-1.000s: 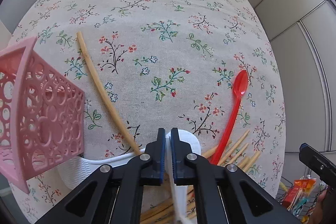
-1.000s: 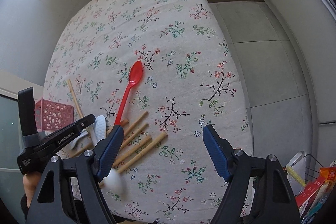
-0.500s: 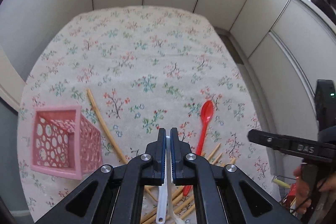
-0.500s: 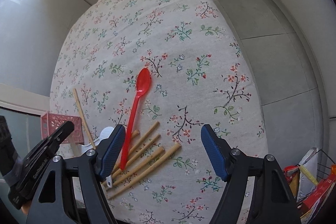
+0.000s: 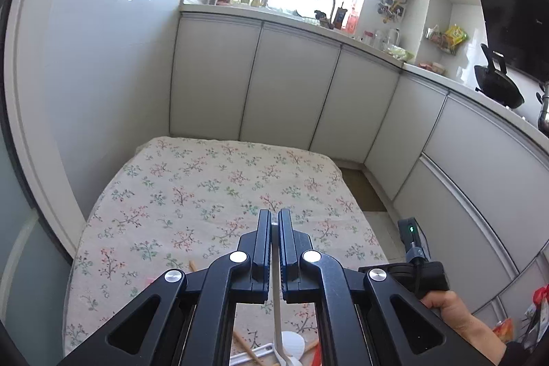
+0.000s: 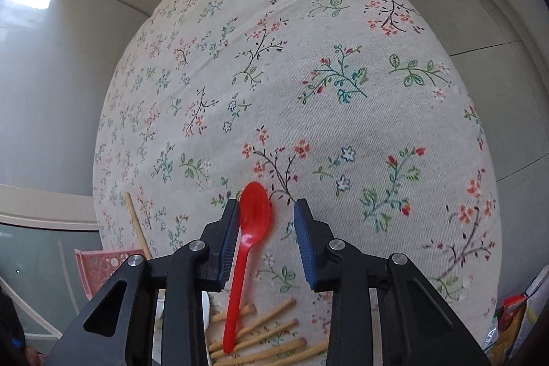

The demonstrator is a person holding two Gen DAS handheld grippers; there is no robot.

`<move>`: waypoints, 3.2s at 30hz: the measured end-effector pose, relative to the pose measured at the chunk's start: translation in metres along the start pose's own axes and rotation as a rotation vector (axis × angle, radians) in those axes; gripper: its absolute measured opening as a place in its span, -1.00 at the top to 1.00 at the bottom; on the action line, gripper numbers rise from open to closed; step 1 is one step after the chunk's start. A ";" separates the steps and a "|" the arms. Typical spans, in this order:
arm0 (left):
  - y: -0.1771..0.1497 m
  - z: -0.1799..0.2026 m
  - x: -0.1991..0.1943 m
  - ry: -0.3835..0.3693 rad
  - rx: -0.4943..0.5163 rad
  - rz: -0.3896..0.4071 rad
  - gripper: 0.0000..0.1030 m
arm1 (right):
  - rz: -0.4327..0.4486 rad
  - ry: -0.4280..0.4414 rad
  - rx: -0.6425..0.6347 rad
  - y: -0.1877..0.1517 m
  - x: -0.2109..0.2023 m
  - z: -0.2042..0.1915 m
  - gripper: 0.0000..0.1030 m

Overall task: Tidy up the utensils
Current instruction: 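Lift the white spoon with the left tool while the right tool grasps the red spoon, then lower the white spoon into the pink basket while the right tool lowers the red spoon, then grasp a wooden chopstick from the pile with the left tool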

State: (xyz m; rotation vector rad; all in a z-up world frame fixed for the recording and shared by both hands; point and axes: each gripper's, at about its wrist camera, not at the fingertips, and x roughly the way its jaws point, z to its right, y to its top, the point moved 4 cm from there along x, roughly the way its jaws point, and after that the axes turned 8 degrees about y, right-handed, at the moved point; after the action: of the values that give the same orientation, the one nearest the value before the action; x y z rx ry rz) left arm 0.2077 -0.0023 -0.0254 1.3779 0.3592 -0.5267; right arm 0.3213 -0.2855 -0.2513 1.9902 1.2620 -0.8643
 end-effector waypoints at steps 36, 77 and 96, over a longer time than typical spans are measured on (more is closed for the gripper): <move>-0.024 -0.087 0.047 0.273 0.002 0.252 0.92 | 0.399 -0.087 -0.480 -0.048 -0.107 -0.129 1.00; -0.067 -0.180 -0.001 0.464 -0.211 -0.290 -0.59 | 0.803 -0.285 -1.021 -0.134 0.011 -0.317 0.99; -0.067 -0.154 -0.003 0.375 -0.157 -0.320 -0.59 | 0.603 -0.056 -0.820 -0.139 -0.042 -0.282 0.28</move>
State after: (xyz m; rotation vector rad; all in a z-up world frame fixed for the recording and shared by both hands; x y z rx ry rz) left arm 0.1780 0.1424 -0.1045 1.2704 0.9183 -0.4874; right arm 0.2340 -0.0387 -0.0723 1.4970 0.7196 -0.0646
